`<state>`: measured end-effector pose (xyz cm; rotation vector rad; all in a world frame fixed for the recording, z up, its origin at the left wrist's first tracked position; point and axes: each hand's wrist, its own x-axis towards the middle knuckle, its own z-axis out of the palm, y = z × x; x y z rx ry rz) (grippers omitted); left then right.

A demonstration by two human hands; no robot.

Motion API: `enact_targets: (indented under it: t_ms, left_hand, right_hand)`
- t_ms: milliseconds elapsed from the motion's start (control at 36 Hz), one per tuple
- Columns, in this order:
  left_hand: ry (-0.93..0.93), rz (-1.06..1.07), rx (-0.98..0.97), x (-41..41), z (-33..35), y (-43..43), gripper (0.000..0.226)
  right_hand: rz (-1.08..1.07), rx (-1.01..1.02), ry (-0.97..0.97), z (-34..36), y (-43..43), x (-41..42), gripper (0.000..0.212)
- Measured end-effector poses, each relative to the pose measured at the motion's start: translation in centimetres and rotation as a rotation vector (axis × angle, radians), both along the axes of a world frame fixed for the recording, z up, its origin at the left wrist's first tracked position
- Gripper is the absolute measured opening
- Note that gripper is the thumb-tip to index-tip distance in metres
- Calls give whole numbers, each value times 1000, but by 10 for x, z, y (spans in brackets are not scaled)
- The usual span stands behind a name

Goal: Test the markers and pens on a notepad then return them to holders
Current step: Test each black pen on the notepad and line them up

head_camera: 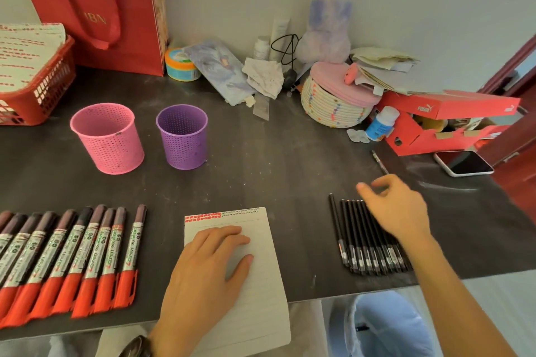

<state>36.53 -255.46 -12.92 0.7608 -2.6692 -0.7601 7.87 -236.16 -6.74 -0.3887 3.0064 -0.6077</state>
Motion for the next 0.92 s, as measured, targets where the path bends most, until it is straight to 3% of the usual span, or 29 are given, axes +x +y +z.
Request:
enact_targets:
  t_ms: [83, 222, 333, 444, 556, 667, 750, 806, 861, 917]
  left_hand:
    - [-21, -2, 2, 0, 1, -1, 42]
    - [-66, -26, 27, -2, 2, -1, 54]
    - [-75, -25, 32, -2, 2, -2, 57]
    - [-54, -11, -6, -1, 0, -1, 41]
    - [-25, -3, -30, 1, -2, -1, 36]
    - [-14, -11, -23, 0, -1, 0, 40]
    - [17, -9, -35, 1, 0, 0, 35]
    - [45, -8, -35, 1, 1, 1, 36]
    - [53, -9, -17, 1, 3, 3, 46]
    - [56, -4, 14, 1, 4, 4, 55]
  right_hand:
    - [-131, 12, 37, -1, 8, -40, 37]
    - [-174, 223, -15, -7, 10, -73, 57]
    - [-107, 289, 12, -11, 5, -83, 38]
    - [-66, 262, 73, -10, -6, -82, 26]
    - [-46, 35, 127, -7, -20, -66, 25]
    - [78, -358, 148, 1, -41, -27, 17]
    - [119, -766, -4, 8, -57, 17, 6]
    - [181, -998, -166, 8, -64, 51, 9]
    - [283, -1120, -299, 6, -68, 86, 11]
    - [363, -1116, -378, 1, -70, 118, 16]
